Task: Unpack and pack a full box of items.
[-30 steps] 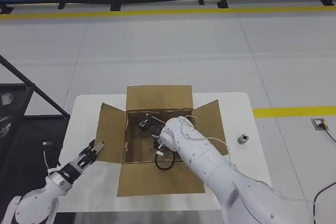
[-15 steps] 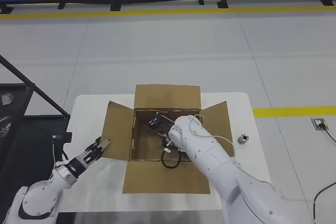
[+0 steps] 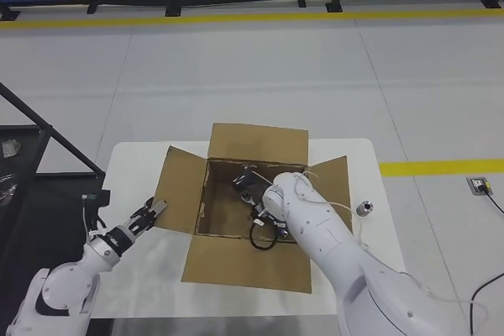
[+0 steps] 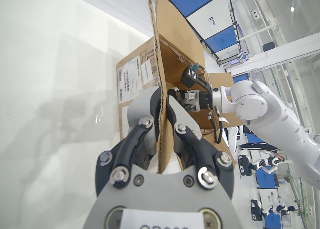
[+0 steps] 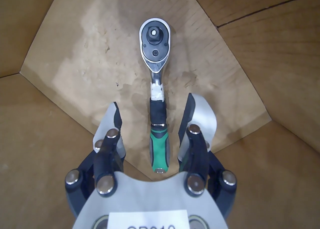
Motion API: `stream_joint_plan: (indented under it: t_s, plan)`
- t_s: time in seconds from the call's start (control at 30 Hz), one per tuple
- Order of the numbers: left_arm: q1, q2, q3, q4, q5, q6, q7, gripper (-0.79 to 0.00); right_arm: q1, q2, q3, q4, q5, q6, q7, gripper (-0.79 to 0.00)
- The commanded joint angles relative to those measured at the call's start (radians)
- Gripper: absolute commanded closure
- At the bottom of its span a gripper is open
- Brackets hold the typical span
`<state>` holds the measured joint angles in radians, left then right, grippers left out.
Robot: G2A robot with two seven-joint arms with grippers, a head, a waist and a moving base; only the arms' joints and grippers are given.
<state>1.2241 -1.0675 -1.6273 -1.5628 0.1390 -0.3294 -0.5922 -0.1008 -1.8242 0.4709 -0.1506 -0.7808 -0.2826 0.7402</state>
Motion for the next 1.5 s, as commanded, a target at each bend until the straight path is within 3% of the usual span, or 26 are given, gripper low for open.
stream_joint_plan:
  t_s: [0.0,0.2,0.33,0.43,0.53,0.93,1.07,1.43,1.47]
  plan:
    - [0.032,0.001,-0.019,-0.024,-0.031,-0.005,0.018,-0.785,-0.001,0.003,0.004,0.000,0.000,-0.001,-0.009,-0.557]
    - [0.156,0.005,-0.121,-0.099,-0.240,-0.021,-0.009,-0.785,0.001,0.011,0.013,-0.003,-0.005,-0.002,-0.028,-0.603]
    - [0.242,0.012,-0.164,-0.147,-0.402,-0.018,-0.167,-0.785,0.004,0.018,0.021,-0.004,-0.004,-0.016,-0.048,-0.603]
    - [0.284,0.020,-0.167,-0.173,-0.435,-0.001,-0.309,-0.785,0.006,0.023,0.027,-0.007,-0.005,-0.022,-0.058,-0.616]
    - [0.310,0.021,-0.145,-0.180,-0.432,0.042,-0.348,-0.785,0.007,0.026,0.030,-0.014,-0.009,-0.022,-0.059,-0.634]
    - [0.312,0.022,-0.133,-0.184,-0.448,0.069,-0.369,-0.785,0.001,0.031,0.040,-0.042,-0.029,-0.031,-0.061,-0.680]
    - [0.301,0.021,-0.085,-0.195,-0.442,0.085,-0.382,-0.785,-0.006,0.029,0.040,-0.051,-0.039,-0.027,-0.052,-0.702]
    - [0.255,0.021,0.009,-0.114,-0.408,0.085,-0.391,-0.785,-0.017,0.034,0.054,-0.046,-0.049,-0.028,-0.069,-0.702]
    - [0.253,0.021,0.020,-0.111,-0.411,0.076,-0.396,-0.656,-0.018,0.035,0.055,-0.045,-0.049,-0.029,-0.070,-0.705]
